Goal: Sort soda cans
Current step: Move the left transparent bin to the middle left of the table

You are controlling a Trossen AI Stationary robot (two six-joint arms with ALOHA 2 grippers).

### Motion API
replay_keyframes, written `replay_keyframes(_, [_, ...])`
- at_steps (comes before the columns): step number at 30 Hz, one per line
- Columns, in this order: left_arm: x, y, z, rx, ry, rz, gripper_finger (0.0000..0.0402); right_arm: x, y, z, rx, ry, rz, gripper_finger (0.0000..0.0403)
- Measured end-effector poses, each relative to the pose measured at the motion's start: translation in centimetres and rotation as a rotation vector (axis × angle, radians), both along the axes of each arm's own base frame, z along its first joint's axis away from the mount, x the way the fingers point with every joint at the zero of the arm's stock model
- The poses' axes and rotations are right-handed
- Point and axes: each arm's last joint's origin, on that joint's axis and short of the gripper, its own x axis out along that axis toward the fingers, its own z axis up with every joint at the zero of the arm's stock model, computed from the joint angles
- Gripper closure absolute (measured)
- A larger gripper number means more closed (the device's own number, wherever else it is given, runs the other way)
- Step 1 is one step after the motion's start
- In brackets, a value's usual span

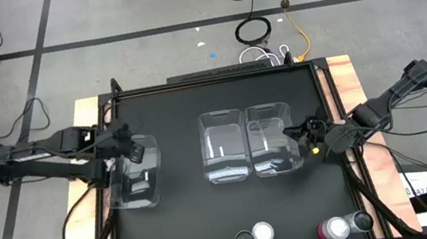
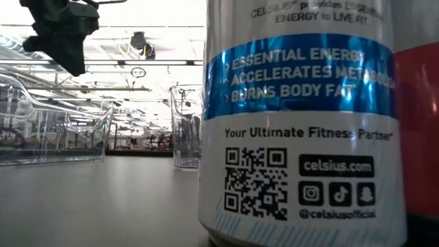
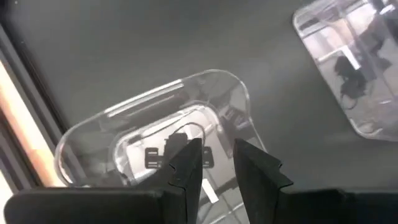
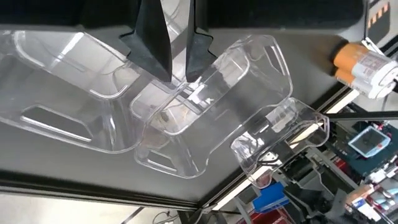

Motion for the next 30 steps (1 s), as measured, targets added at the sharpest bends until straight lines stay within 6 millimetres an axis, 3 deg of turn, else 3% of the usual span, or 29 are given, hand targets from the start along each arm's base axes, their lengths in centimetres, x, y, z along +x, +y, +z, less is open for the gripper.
replay_keyframes(7, [1.2, 0.6, -0.5, -0.168, -0.009, 0.072, 0.0301, 0.9, 0.5, -0.4, 0.008, 0.001, 0.0, 0.0365])
replay_keyframes(12, [3.2, 0.8, -1.0, -0.189, -0.037, 0.107, 0.0301, 1.4, 0.7, -0.7, 0.001, 0.017, 0.001, 0.0365])
replay_keyframes(17, [5.1, 1.0, -2.5, -0.213, 0.056, 0.137, 0.0301, 1.6, 0.9, -0.9, -0.013, 0.031, 0.006, 0.0365])
replay_keyframes(23, [6.3, 1.0, -3.7, -0.256, 0.127, 0.134, 0.0301, 1.6, 0.9, -0.9, -0.046, 0.048, 0.026, 0.0365])
replay_keyframes(30, [7.6, 0.8, -4.0, -0.303, 0.066, 0.171, 0.0301, 1.6, 0.9, -0.9, -0.088, 0.07, 0.053, 0.0365])
